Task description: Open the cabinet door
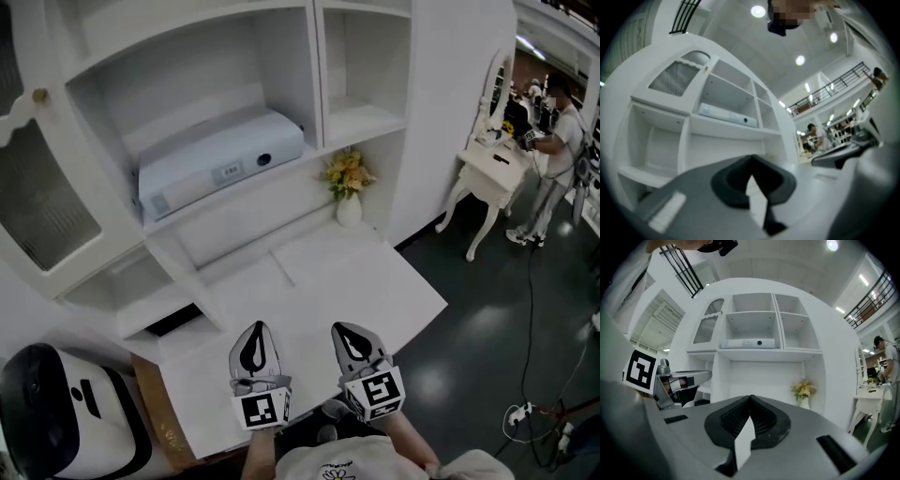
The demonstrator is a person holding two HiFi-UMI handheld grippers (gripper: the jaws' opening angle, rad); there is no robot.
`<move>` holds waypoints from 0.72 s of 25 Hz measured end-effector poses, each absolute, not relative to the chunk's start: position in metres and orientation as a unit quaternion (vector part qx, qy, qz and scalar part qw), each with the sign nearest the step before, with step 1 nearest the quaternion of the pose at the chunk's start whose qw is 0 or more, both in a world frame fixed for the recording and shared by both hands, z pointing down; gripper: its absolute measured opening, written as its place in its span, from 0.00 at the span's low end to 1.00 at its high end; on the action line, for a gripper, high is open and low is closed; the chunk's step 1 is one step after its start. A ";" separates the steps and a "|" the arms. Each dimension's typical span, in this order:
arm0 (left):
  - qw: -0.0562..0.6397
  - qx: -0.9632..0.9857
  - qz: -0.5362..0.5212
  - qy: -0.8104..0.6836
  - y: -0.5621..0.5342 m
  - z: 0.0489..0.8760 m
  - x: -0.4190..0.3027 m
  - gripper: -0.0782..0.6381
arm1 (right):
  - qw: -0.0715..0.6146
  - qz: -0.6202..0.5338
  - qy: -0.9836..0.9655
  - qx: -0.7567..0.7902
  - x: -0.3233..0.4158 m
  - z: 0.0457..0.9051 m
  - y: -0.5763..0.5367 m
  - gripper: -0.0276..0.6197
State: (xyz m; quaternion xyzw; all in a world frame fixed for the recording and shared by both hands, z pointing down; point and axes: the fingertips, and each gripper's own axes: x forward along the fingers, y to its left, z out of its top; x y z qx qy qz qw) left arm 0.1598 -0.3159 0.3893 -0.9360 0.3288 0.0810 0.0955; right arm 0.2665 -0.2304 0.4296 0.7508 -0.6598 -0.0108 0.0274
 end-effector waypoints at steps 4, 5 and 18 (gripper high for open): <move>0.087 -0.920 0.072 0.376 -0.329 0.393 0.153 0.12 | 0.015 -0.020 -0.697 0.716 0.263 0.421 -0.255 0.04; 0.087 -0.916 0.071 0.386 -0.332 0.393 0.151 0.12 | 0.015 -0.023 -0.704 0.710 0.263 0.420 -0.260 0.04; 0.102 -0.863 0.062 0.492 -0.361 0.373 0.109 0.12 | -0.013 -0.046 -0.774 0.632 0.239 0.398 -0.315 0.04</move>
